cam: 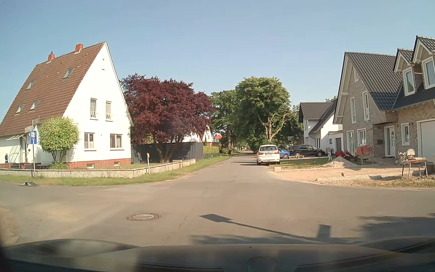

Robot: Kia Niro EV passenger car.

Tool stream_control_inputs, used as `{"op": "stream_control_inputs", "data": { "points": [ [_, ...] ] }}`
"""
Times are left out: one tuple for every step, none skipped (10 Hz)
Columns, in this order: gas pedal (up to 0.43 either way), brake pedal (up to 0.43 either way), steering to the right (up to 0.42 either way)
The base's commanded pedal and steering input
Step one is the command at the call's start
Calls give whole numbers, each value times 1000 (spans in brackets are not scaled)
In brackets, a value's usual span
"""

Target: Follow the waypoints while adhering to traffic rules and regulations

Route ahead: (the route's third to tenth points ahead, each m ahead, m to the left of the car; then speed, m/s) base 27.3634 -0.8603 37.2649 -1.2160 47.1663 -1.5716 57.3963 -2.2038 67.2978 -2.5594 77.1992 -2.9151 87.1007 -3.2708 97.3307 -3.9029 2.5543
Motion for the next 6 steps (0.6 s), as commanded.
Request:
{"op": "stream_control_inputs", "data": {
  "points": [
    [0,55,-9],
    [0,61,-10],
    [0,67,-10],
    [0,24,-10],
    [0,6,-9],
    [0,6,-8]
  ]
}}
